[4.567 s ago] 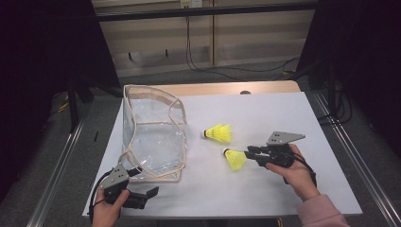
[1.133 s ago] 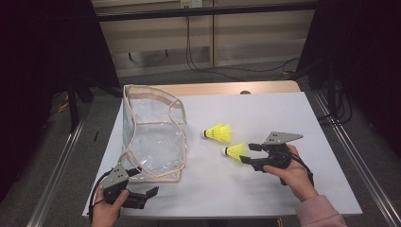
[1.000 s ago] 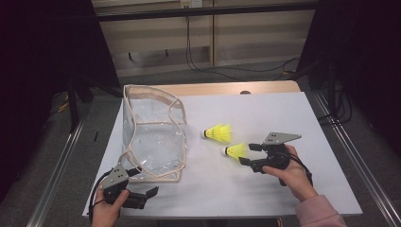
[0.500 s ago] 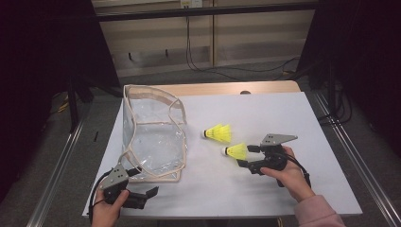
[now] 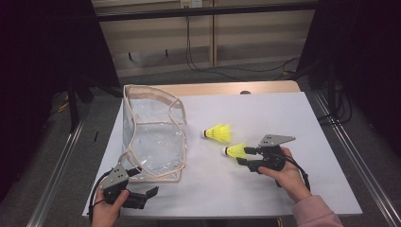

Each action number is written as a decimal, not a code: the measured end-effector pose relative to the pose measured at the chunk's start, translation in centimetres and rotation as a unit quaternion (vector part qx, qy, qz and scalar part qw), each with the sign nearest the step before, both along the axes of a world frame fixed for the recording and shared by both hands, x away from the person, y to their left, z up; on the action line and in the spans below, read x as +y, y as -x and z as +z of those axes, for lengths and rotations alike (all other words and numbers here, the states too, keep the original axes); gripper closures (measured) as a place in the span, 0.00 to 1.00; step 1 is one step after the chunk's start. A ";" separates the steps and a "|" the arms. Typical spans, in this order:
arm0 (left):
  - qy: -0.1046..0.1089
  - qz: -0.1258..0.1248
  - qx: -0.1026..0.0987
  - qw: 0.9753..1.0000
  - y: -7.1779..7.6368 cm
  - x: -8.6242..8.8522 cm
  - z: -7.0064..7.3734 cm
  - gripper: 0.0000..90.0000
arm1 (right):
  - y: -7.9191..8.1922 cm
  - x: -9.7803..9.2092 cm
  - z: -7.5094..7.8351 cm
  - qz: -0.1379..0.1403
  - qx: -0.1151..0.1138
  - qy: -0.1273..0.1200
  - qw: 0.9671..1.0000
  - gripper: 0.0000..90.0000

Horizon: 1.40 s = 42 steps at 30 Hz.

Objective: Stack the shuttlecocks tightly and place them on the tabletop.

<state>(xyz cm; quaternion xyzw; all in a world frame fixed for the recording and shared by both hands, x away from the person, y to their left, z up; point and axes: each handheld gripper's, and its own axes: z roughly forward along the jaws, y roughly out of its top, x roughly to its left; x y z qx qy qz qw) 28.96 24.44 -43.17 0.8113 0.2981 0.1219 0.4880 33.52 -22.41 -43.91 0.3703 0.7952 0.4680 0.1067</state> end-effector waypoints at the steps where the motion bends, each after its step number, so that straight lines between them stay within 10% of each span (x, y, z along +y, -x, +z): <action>1: 0.000 0.001 -0.001 1.000 0.0 0.0 0.0 0.03 | 0.0 0.1 -0.1 0.000 -0.001 0.002 1.000 0.52; 42: -0.008 0.000 0.001 1.000 0.0 0.0 0.1 0.03 | -0.7 1.1 -1.0 -0.008 0.000 0.017 1.000 0.93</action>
